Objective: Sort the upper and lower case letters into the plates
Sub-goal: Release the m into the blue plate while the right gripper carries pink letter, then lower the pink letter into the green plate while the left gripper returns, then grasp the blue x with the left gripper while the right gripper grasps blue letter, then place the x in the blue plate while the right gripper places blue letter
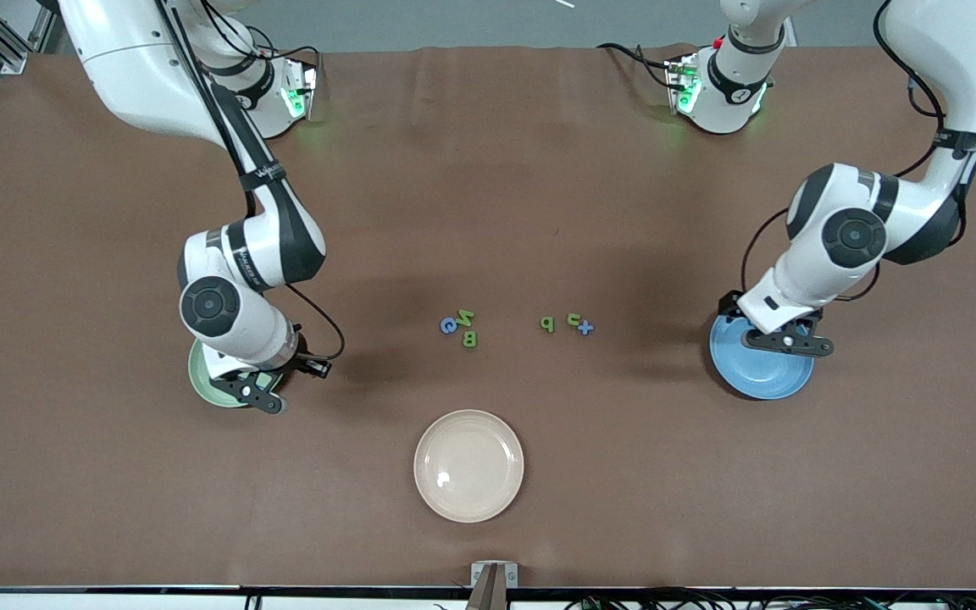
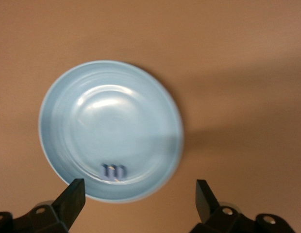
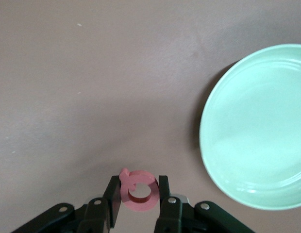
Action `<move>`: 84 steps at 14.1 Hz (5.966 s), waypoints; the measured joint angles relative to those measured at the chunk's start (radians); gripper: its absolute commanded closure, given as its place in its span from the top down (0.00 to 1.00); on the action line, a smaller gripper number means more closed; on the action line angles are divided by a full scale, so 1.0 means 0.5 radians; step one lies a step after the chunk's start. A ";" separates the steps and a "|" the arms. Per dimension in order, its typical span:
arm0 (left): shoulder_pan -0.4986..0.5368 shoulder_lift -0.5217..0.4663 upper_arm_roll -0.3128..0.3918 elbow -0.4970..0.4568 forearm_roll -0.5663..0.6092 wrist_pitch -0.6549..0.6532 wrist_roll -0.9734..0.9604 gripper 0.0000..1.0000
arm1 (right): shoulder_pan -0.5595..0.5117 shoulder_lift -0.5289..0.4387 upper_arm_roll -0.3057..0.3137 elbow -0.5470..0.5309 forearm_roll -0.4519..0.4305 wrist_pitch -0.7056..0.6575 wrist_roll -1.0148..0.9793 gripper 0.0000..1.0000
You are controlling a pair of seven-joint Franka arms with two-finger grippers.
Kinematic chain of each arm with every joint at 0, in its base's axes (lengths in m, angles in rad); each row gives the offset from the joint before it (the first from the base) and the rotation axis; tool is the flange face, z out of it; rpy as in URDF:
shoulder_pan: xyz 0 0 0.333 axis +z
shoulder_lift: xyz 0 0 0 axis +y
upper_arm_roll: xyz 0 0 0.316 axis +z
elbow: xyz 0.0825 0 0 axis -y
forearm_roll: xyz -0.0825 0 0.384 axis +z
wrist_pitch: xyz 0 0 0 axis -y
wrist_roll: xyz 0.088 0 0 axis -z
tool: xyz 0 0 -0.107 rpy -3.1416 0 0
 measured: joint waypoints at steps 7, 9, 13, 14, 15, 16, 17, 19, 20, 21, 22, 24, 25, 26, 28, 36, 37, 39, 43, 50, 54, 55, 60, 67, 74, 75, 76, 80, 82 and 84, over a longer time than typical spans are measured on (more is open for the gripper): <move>-0.313 0.237 -0.176 0.242 -0.034 -0.056 -1.389 1.00 | -0.187 -0.021 0.000 -0.293 0.000 0.347 -0.268 0.00; -0.431 0.357 -0.174 0.336 -0.030 -0.055 -1.812 1.00 | -0.263 -0.022 0.000 -0.327 0.000 0.362 -0.382 0.00; -0.620 0.578 -0.123 0.489 0.014 -0.045 -2.285 1.00 | -0.363 -0.022 0.002 -0.419 0.000 0.388 -0.500 0.01; -0.679 0.630 -0.080 0.524 0.062 -0.028 -2.403 1.00 | -0.368 -0.022 0.002 -0.454 0.000 0.413 -0.503 0.01; -0.736 0.682 -0.038 0.556 0.111 0.003 -2.494 1.00 | -0.371 -0.022 0.002 -0.492 0.000 0.449 -0.503 0.01; -0.785 0.728 0.000 0.577 0.156 0.046 -2.563 1.00 | -0.373 -0.022 0.002 -0.528 0.000 0.488 -0.506 0.01; -0.828 0.766 0.037 0.590 0.189 0.092 -2.619 1.00 | -0.373 -0.022 0.002 -0.558 0.000 0.509 -0.510 0.01; -0.891 0.814 0.096 0.596 0.213 0.139 -2.667 0.99 | -0.377 -0.036 0.004 -0.589 0.000 0.523 -0.512 0.01; -0.915 0.830 0.119 0.596 0.214 0.151 -2.668 0.99 | -0.378 -0.047 0.004 -0.607 0.000 0.523 -0.513 0.01; -0.932 0.843 0.135 0.596 0.222 0.161 -2.668 0.98 | -0.379 -0.061 0.004 -0.626 0.000 0.521 -0.515 0.01; -0.947 0.854 0.153 0.594 0.237 0.178 -2.669 0.96 | -0.379 -0.079 0.004 -0.649 0.000 0.517 -0.516 0.01; -0.957 0.872 0.167 0.574 0.270 0.218 -2.669 0.92 | -0.383 -0.112 0.004 -0.676 0.000 0.483 -0.521 0.01; -0.957 0.877 0.169 0.555 0.277 0.232 -2.669 0.89 | -0.390 -0.132 0.004 -0.693 0.000 0.467 -0.529 0.02; -0.956 0.880 0.171 0.535 0.279 0.245 -2.669 0.85 | -0.398 -0.146 0.004 -0.712 0.000 0.461 -0.546 0.02; -0.953 0.881 0.177 0.490 0.280 0.283 -2.669 0.78 | -0.420 -0.159 0.004 -0.738 0.000 0.462 -0.563 0.11; -0.950 0.882 0.215 0.454 0.339 0.355 -2.696 0.60 | -0.435 -0.174 0.013 -0.729 0.002 0.460 -0.572 1.00; -0.950 0.882 0.218 0.453 0.340 0.357 -2.696 0.60 | -0.435 -0.183 0.018 -0.697 0.002 0.420 -0.572 1.00; -0.952 0.882 0.218 0.453 0.341 0.360 -2.696 0.60 | -0.432 -0.203 0.036 -0.578 0.004 0.235 -0.554 1.00; -0.953 0.882 0.218 0.453 0.341 0.361 -2.696 0.50 | -0.301 -0.229 0.142 -0.426 0.008 0.098 -0.079 1.00; -0.954 0.878 0.215 0.458 0.341 0.376 -2.697 0.15 | 0.261 -0.112 0.182 -0.194 0.006 0.113 0.990 1.00; -0.945 0.868 0.215 0.465 0.341 0.377 -2.697 0.13 | 0.375 0.120 0.179 -0.042 0.002 0.214 1.270 1.00; -0.937 0.846 0.215 0.472 0.341 0.374 -2.697 0.13 | 0.397 0.167 0.179 -0.007 0.002 0.226 1.322 1.00; -0.711 0.626 0.077 0.482 0.341 0.176 -2.504 0.13 | 0.490 0.259 0.174 0.096 0.001 0.231 1.530 1.00; 0.279 0.533 -0.405 0.225 0.354 -0.034 -1.393 0.13 | 0.554 0.350 0.170 0.103 -0.112 0.280 1.706 1.00; 0.668 0.533 -0.403 0.067 0.574 -0.021 -0.858 0.13 | 0.612 0.399 0.169 0.141 -0.116 0.290 1.763 0.82; 0.687 0.539 -0.394 0.059 0.618 -0.005 -0.840 0.13 | 0.617 0.404 0.169 0.145 -0.116 0.290 1.764 0.78; 0.704 0.550 -0.381 0.052 0.669 0.012 -0.838 0.13 | 0.621 0.407 0.169 0.146 -0.116 0.290 1.765 0.73; 0.783 0.662 -0.358 0.030 0.864 0.096 -0.837 0.14 | 0.625 0.407 0.168 0.159 -0.139 0.294 1.766 0.26; 0.792 0.719 -0.333 0.030 0.908 0.142 -0.837 0.14 | 0.626 0.406 0.168 0.175 -0.154 0.291 1.766 0.03; 0.792 0.751 -0.316 0.030 0.946 0.173 -0.837 0.14 | 0.626 0.406 0.165 0.181 -0.155 0.286 1.766 0.00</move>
